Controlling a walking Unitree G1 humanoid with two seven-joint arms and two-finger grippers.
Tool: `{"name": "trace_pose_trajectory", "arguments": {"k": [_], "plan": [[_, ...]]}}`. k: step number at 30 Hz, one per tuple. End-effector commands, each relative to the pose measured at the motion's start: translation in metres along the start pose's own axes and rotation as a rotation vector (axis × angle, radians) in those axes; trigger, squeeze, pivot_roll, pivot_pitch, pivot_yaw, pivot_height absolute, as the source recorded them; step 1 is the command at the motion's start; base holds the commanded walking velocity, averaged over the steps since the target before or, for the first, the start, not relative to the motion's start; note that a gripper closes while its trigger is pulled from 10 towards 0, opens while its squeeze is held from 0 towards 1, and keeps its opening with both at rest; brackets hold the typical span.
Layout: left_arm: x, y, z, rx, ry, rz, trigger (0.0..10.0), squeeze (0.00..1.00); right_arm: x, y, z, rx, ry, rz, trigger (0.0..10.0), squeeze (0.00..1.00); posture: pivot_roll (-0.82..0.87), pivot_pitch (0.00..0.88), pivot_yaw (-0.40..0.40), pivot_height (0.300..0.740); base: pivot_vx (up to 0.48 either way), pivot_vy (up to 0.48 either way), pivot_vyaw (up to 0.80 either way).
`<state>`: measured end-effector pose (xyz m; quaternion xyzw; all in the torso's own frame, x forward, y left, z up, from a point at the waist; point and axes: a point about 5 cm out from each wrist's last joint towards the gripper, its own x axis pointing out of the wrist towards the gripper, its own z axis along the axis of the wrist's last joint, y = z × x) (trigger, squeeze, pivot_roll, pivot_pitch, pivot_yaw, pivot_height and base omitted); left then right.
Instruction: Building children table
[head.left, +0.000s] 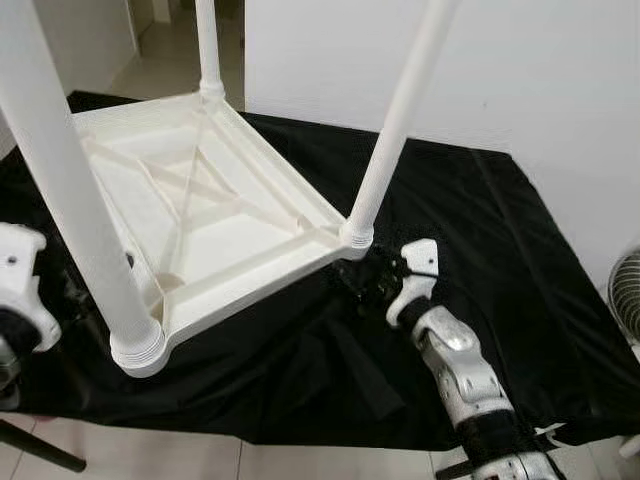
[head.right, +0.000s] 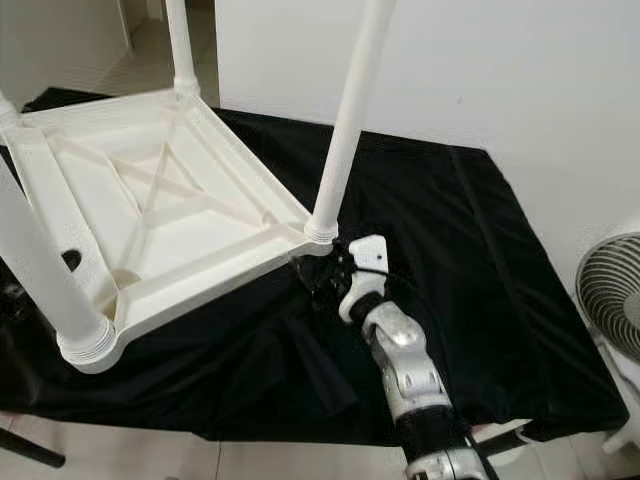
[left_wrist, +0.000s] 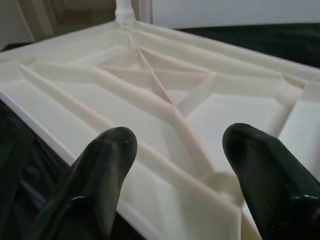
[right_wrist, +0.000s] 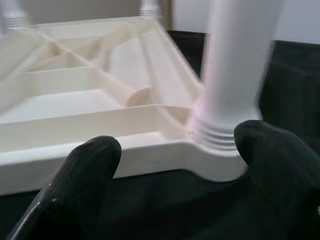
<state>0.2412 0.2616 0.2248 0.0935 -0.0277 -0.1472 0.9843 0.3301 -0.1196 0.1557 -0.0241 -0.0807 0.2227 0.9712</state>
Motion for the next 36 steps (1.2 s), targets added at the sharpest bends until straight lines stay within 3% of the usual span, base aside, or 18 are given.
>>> {"name": "trace_pose_trajectory", "arguments": {"k": [1, 8, 13, 17, 28, 36], "plan": [[0.007, -0.007, -0.003, -0.008, 0.002, -0.030, 10.0, 0.00, 0.000, -0.008, -0.004, -0.003, 0.030, -0.060, 10.0, 0.00, 0.17, 0.125, -0.081, 0.740, 0.000, 0.000, 0.00], [0.028, -0.035, 0.004, -0.062, -0.064, -0.094, 10.0, 0.00, 0.017, -0.022, 0.009, -0.044, 0.000, -0.261, 10.0, 0.00, 0.17, 0.127, -0.081, 0.740, 0.000, 0.000, 0.00], [0.032, -0.041, 0.004, -0.068, -0.066, -0.109, 10.0, 0.00, 0.022, -0.023, 0.012, -0.074, -0.005, -0.286, 10.0, 0.00, 0.17, 0.130, -0.083, 0.740, 0.000, 0.000, 0.00], [0.039, -0.053, 0.004, -0.088, -0.079, -0.134, 10.0, 0.00, 0.034, -0.038, 0.020, -0.105, -0.006, -0.410, 10.0, 0.00, 0.16, 0.130, -0.084, 0.740, 0.000, 0.000, 0.00], [0.047, -0.071, 0.009, -0.121, -0.115, -0.150, 10.0, 0.00, 0.063, -0.047, 0.040, -0.115, -0.009, -0.407, 10.0, 0.00, 0.17, 0.138, -0.092, 0.740, 0.000, 0.000, 0.00], [0.052, -0.090, 0.016, -0.154, -0.146, -0.183, 10.0, 0.00, 0.083, -0.043, 0.054, -0.019, -0.009, -0.327, 10.0, 0.00, 0.18, 0.153, -0.093, 0.740, 0.000, 0.000, 0.00]]}}
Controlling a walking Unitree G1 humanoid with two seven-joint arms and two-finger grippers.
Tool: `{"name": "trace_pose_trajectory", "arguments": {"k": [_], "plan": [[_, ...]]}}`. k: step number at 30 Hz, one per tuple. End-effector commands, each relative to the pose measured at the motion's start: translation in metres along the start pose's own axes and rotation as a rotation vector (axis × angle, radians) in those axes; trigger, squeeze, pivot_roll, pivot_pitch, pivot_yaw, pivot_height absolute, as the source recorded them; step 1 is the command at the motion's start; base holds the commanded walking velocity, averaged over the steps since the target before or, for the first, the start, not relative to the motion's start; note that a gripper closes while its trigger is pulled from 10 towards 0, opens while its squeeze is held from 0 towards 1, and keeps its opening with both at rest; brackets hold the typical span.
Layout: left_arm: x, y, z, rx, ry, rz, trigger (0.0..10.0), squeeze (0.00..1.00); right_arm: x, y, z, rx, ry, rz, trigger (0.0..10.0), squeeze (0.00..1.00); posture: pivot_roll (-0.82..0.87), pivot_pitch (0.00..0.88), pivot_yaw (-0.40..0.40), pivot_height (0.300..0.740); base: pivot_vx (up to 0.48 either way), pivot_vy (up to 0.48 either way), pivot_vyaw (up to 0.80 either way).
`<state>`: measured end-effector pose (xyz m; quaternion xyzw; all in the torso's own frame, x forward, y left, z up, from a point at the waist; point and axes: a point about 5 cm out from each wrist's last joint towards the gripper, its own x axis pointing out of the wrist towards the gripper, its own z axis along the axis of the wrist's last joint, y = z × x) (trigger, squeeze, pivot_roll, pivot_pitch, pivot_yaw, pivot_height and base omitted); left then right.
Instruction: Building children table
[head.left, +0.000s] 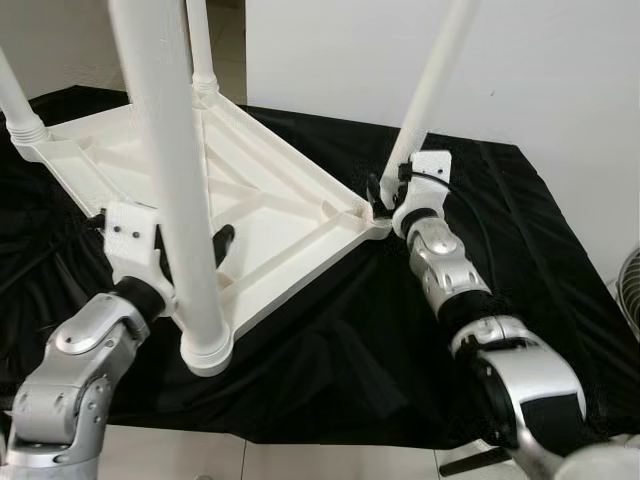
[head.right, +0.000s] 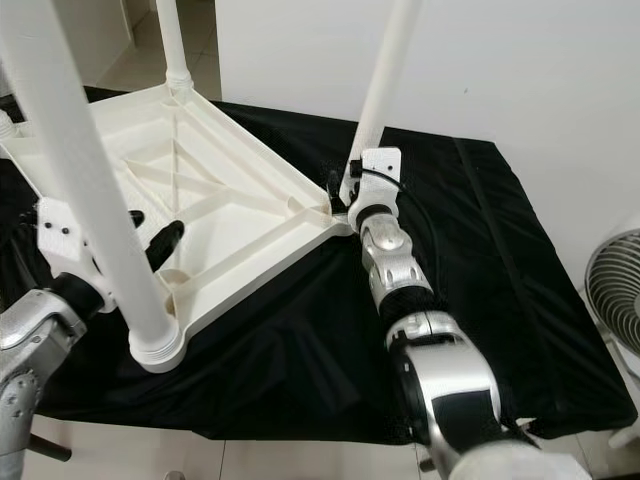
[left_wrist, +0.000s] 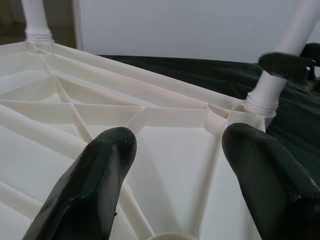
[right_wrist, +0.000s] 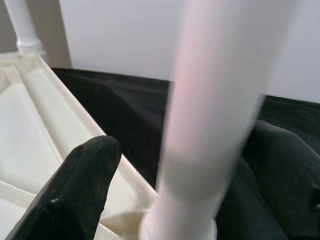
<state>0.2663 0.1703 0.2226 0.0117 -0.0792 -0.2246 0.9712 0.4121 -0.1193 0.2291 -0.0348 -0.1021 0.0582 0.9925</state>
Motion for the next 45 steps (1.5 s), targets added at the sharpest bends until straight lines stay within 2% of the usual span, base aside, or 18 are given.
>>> {"name": "trace_pose_trajectory", "arguments": {"k": [1, 4, 7, 22, 27, 31, 34, 37, 43, 45], "plan": [[0.004, -0.011, 0.002, -0.009, -0.003, -0.041, 10.0, 0.00, 0.000, -0.002, -0.004, 0.034, 0.023, 0.003, 10.0, 0.00, 0.18, 0.153, -0.093, 0.740, 0.000, 0.000, 0.00], [0.007, -0.021, 0.004, -0.024, -0.015, -0.070, 10.0, 0.00, 0.003, 0.000, 0.000, 0.040, 0.030, 0.026, 10.0, 0.00, 0.18, 0.153, -0.092, 0.740, 0.000, 0.000, 0.00], [0.014, -0.039, 0.005, -0.051, -0.028, -0.114, 10.0, 0.00, 0.010, -0.001, 0.011, 0.081, 0.013, 0.047, 10.0, 0.00, 0.19, 0.158, -0.088, 0.740, 0.000, 0.000, 0.00], [0.032, -0.077, 0.015, -0.105, -0.067, -0.217, 10.0, 0.00, 0.014, 0.006, 0.021, 0.156, -0.021, 0.118, 10.0, 0.00, 0.18, 0.172, -0.053, 0.740, 0.000, 0.000, 0.00], [0.033, -0.078, 0.013, -0.105, -0.061, -0.216, 10.0, 0.00, 0.012, 0.005, 0.018, 0.142, -0.031, 0.110, 10.0, 0.00, 0.18, 0.169, -0.047, 0.740, 0.000, 0.000, 0.00], [0.034, -0.071, 0.010, -0.080, -0.047, -0.197, 10.0, 0.00, 0.008, 0.002, 0.011, 0.102, -0.046, 0.075, 10.0, 0.00, 0.17, 0.163, -0.042, 0.740, 0.000, 0.000, 0.00], [0.035, -0.057, 0.004, -0.030, -0.021, -0.149, 10.0, 0.00, -0.001, -0.003, -0.003, 0.032, -0.060, 0.009, 10.0, 0.00, 0.16, 0.157, -0.038, 0.740, 0.000, 0.000, 0.00], [0.035, -0.051, 0.002, -0.003, -0.005, -0.138, 10.0, 0.00, -0.008, -0.009, -0.015, -0.018, -0.049, -0.064, 10.0, 0.00, 0.14, 0.153, -0.034, 0.740, 0.000, 0.000, 0.00], [0.033, -0.047, 0.001, 0.017, 0.005, -0.148, 10.0, 0.00, -0.021, -0.015, -0.037, -0.038, -0.001, -0.160, 10.0, 0.00, 0.14, 0.159, -0.030, 0.740, 0.000, 0.000, 0.00], [0.031, -0.046, 0.003, 0.025, 0.009, -0.160, 10.0, 0.00, -0.029, -0.016, -0.054, -0.037, 0.065, -0.226, 10.0, 0.00, 0.14, 0.165, -0.030, 0.740, 0.000, 0.000, 0.00]]}}
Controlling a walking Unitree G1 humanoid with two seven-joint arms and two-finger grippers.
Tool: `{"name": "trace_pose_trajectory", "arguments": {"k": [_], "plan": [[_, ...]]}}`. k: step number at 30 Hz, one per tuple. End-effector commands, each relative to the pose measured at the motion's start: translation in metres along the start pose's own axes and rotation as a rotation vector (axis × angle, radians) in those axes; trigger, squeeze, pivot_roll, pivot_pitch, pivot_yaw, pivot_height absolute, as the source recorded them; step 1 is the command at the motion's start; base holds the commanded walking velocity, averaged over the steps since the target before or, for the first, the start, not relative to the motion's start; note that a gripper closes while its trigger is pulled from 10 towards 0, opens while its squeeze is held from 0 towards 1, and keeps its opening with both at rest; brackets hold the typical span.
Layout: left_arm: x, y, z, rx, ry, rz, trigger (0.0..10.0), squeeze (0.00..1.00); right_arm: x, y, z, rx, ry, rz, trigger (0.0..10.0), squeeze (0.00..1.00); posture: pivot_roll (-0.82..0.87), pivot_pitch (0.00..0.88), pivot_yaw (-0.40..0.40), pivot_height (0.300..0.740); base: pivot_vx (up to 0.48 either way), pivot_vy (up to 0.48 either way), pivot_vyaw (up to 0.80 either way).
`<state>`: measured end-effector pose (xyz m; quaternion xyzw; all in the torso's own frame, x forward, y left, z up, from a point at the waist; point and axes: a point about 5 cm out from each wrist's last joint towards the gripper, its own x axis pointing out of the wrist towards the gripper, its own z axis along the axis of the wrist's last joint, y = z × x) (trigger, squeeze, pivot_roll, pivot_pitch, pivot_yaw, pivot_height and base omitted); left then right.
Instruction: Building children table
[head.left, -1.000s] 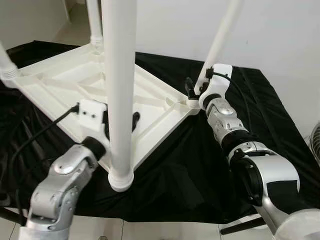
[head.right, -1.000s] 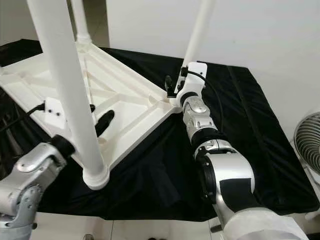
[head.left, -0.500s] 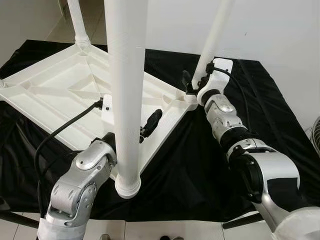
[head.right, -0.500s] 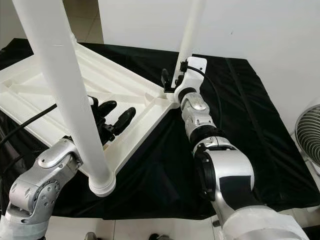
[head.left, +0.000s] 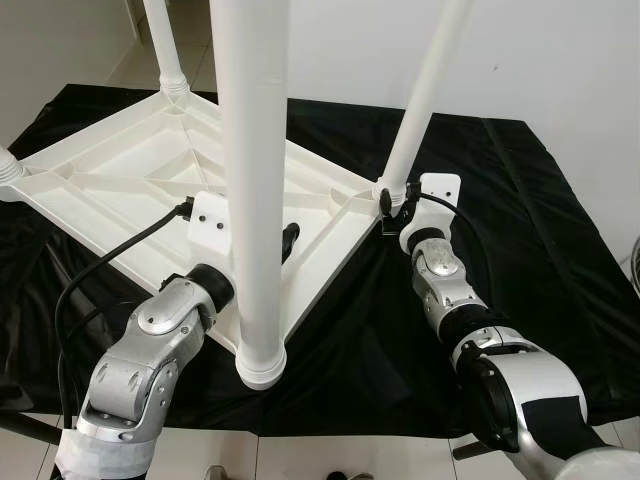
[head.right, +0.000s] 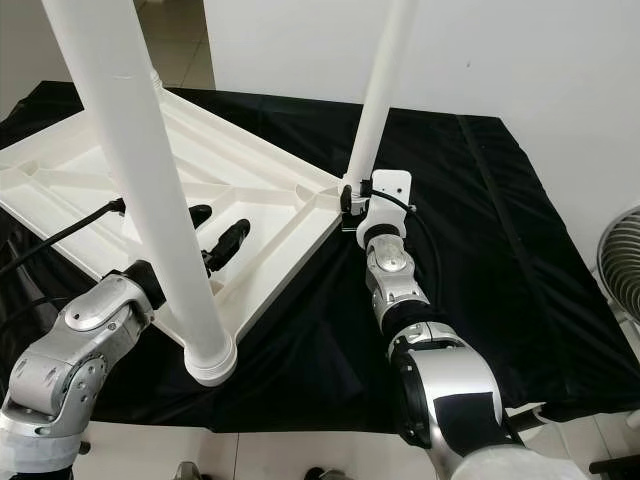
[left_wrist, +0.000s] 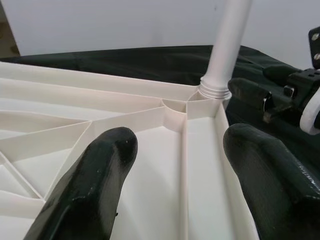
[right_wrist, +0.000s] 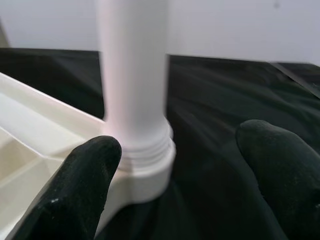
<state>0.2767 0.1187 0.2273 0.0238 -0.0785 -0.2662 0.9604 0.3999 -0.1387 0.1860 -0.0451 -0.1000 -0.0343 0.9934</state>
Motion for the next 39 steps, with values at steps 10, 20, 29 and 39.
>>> {"name": "trace_pose_trajectory", "arguments": {"k": [10, 20, 29, 39], "plan": [[-0.009, -0.006, 0.002, 0.035, 0.010, -0.098, 10.0, 0.00, -0.019, 0.008, -0.035, 0.019, 0.153, -0.112, 10.0, 0.00, 0.15, 0.170, -0.051, 0.740, 0.000, 0.000, 0.00], [-0.010, -0.008, 0.006, 0.045, 0.001, -0.100, 10.0, 0.00, -0.020, 0.017, -0.039, 0.069, 0.197, -0.084, 10.0, 0.00, 0.15, 0.173, -0.050, 0.740, 0.000, 0.000, 0.00], [-0.007, -0.012, 0.010, 0.039, -0.016, -0.092, 10.0, 0.00, -0.014, 0.017, -0.033, 0.100, 0.208, -0.062, 10.0, 0.00, 0.16, 0.173, -0.048, 0.740, 0.000, 0.000, 0.00], [0.002, -0.026, 0.018, 0.001, -0.060, -0.080, 10.0, 0.00, 0.001, 0.022, -0.011, 0.174, 0.185, 0.035, 10.0, 0.00, 0.16, 0.176, -0.038, 0.740, 0.000, 0.000, 0.00]]}}
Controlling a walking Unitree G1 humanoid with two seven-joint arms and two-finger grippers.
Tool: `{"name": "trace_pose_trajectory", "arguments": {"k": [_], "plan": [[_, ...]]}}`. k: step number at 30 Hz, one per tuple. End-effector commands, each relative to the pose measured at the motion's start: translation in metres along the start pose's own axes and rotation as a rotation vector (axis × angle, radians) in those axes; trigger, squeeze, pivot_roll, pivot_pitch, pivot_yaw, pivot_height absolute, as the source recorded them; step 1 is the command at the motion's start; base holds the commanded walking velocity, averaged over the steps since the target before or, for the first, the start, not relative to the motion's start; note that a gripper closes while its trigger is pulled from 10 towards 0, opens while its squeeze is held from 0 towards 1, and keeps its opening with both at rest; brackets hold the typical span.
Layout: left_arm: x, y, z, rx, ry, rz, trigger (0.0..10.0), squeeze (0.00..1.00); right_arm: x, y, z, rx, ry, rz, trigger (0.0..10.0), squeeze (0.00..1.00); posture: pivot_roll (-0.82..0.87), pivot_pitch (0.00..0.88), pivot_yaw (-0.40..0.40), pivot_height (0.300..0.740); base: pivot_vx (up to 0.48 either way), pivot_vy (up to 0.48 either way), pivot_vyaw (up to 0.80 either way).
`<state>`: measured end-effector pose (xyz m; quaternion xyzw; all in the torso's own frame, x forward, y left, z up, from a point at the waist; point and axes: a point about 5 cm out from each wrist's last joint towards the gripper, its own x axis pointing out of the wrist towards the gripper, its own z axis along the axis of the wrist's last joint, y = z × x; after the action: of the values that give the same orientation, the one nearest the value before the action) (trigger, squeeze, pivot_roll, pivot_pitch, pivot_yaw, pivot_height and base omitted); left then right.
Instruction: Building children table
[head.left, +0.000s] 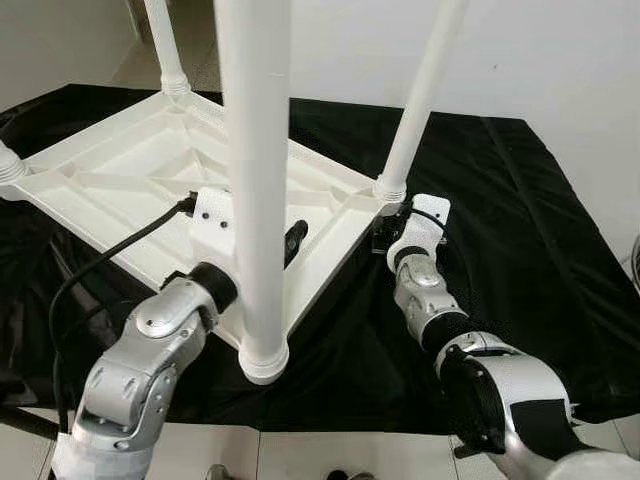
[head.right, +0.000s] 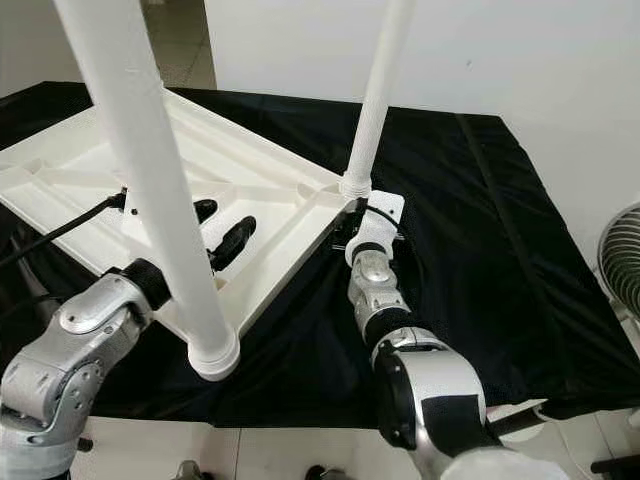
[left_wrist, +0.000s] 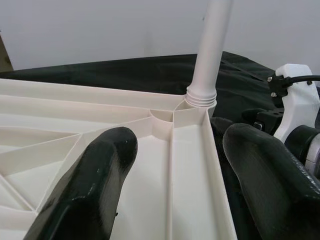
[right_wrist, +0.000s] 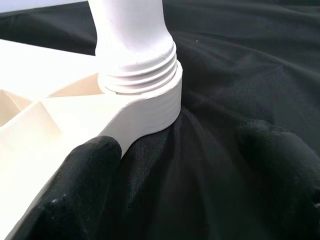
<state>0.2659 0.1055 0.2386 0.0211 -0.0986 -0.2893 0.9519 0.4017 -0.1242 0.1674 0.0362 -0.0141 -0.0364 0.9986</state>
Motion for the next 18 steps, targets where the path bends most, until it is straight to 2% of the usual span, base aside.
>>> {"name": "trace_pose_trajectory", "arguments": {"k": [1, 3, 10, 12, 18], "plan": [[0.004, -0.010, 0.005, -0.002, -0.018, -0.032, 10.0, 0.00, 0.003, 0.007, 0.005, 0.014, 0.011, 0.048, 10.0, 0.00, 0.16, 0.176, -0.038, 0.740, 0.000, 0.000, 0.00], [0.009, -0.015, 0.008, -0.016, -0.040, -0.026, 10.0, 0.00, 0.004, 0.013, 0.007, 0.011, 0.043, 0.100, 10.0, 0.00, 0.16, 0.177, -0.037, 0.740, 0.000, 0.000, 0.00], [0.016, -0.024, 0.012, -0.039, -0.057, -0.030, 10.0, 0.00, 0.004, 0.019, 0.006, 0.032, 0.072, 0.158, 10.0, 0.00, 0.16, 0.184, -0.030, 0.740, 0.000, 0.000, 0.00], [0.020, -0.035, 0.013, -0.053, -0.061, -0.061, 10.0, 0.00, 0.004, 0.025, 0.007, 0.032, 0.073, 0.208, 10.0, 0.00, 0.15, 0.190, -0.025, 0.740, 0.000, 0.000, 0.00], [0.025, -0.048, 0.015, -0.074, -0.067, -0.107, 10.0, 0.00, 0.003, 0.035, 0.008, 0.031, 0.077, 0.278, 10.0, 0.00, 0.15, 0.196, -0.016, 0.740, 0.000, 0.000, 0.00]]}}
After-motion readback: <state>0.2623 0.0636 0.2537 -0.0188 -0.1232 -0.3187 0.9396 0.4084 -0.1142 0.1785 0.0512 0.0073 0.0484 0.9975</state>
